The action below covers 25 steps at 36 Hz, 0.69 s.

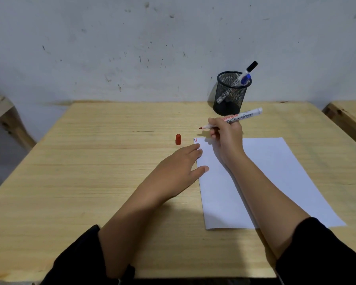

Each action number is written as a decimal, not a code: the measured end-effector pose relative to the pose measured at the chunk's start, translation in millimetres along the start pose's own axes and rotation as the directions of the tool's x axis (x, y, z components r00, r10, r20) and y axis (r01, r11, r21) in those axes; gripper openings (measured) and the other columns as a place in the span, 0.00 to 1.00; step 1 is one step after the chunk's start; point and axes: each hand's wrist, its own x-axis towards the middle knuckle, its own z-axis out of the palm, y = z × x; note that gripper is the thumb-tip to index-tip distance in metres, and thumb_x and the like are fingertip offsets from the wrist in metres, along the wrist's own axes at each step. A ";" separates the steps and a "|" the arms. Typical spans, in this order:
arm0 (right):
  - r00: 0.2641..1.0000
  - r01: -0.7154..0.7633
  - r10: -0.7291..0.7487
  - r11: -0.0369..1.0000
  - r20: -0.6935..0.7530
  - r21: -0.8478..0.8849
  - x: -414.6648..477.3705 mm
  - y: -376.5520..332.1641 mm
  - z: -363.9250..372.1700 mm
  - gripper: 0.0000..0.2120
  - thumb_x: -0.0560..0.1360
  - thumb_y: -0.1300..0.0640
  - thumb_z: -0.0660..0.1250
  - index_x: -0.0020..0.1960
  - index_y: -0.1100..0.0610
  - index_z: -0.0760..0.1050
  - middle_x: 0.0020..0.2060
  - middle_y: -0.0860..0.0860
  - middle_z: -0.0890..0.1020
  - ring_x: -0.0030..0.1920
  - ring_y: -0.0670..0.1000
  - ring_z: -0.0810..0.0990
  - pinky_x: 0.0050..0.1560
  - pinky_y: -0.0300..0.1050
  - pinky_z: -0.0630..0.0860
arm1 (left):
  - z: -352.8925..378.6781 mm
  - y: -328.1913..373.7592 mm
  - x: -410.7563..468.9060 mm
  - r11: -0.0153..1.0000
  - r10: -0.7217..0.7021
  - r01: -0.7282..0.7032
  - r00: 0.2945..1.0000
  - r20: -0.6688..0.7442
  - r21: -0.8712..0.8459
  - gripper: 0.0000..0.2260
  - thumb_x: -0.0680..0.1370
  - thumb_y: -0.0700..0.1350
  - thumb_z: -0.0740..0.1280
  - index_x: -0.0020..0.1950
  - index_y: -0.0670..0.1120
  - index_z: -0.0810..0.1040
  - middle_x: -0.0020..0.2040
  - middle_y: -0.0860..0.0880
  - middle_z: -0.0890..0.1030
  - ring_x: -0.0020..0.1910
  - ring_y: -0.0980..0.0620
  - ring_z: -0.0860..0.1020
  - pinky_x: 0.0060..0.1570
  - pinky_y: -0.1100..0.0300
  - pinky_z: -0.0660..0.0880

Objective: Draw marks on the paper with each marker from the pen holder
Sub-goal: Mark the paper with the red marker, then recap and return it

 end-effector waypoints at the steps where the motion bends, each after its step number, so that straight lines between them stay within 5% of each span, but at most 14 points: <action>1: 1.000 -0.002 0.002 0.999 0.010 0.036 0.0 -1.3 -1.2 0.05 0.73 0.68 0.65 0.41 0.62 0.70 0.28 0.53 0.72 0.24 0.44 0.70 0.24 0.34 0.69 | 0.5 -0.4 0.0 1.000 0.004 -0.004 1.000 -0.007 -0.006 0.24 0.80 0.57 0.57 0.74 0.49 0.62 0.78 0.55 0.57 0.75 0.58 0.56 0.66 0.65 0.57; 5: 1.000 -0.019 0.015 0.988 0.024 0.151 -2.0 -6.1 -4.1 0.04 0.75 0.66 0.65 0.41 0.61 0.74 0.30 0.53 0.75 0.27 0.45 0.73 0.28 0.32 0.72 | 0.2 -2.2 0.4 0.998 0.021 -0.024 0.999 -0.046 -0.052 0.24 0.79 0.55 0.60 0.73 0.47 0.64 0.76 0.53 0.61 0.74 0.57 0.59 0.63 0.68 0.55; 9: 0.999 0.018 -0.026 0.986 0.045 0.165 -3.1 -10.4 -6.7 0.01 0.74 0.66 0.65 0.43 0.63 0.75 0.32 0.54 0.76 0.29 0.45 0.74 0.30 0.32 0.72 | 0.0 -2.4 -0.1 0.992 0.040 -0.053 0.991 -0.124 -0.110 0.21 0.78 0.53 0.63 0.68 0.45 0.72 0.66 0.52 0.70 0.65 0.56 0.68 0.61 0.66 0.65; 16: 0.998 0.024 -0.037 0.976 0.054 0.218 -4.8 -15.9 -10.9 0.02 0.73 0.68 0.66 0.42 0.64 0.76 0.30 0.53 0.76 0.29 0.45 0.75 0.29 0.32 0.73 | -10.1 -1.7 10.9 0.984 -0.079 -0.024 0.829 -0.554 -0.176 0.15 0.78 0.46 0.63 0.63 0.45 0.74 0.59 0.52 0.71 0.56 0.58 0.68 0.53 0.76 0.65; 20: 0.998 0.018 -0.032 0.974 0.057 0.226 -5.7 -17.8 -12.3 0.04 0.73 0.67 0.66 0.40 0.63 0.77 0.27 0.51 0.77 0.29 0.45 0.74 0.29 0.32 0.72 | -10.0 -18.0 21.2 0.968 -0.221 0.131 0.848 -0.481 -0.213 0.17 0.79 0.46 0.63 0.66 0.44 0.72 0.59 0.48 0.70 0.59 0.51 0.68 0.54 0.62 0.67; 25: 0.997 0.003 -0.019 0.975 0.071 0.220 -6.4 -18.0 -10.9 0.03 0.73 0.66 0.66 0.41 0.64 0.77 0.27 0.51 0.77 0.29 0.46 0.74 0.30 0.32 0.72 | -10.4 -28.3 25.1 0.952 -0.254 0.135 0.848 -0.466 -0.274 0.06 0.77 0.41 0.65 0.49 0.42 0.81 0.43 0.48 0.76 0.43 0.52 0.74 0.40 0.72 0.66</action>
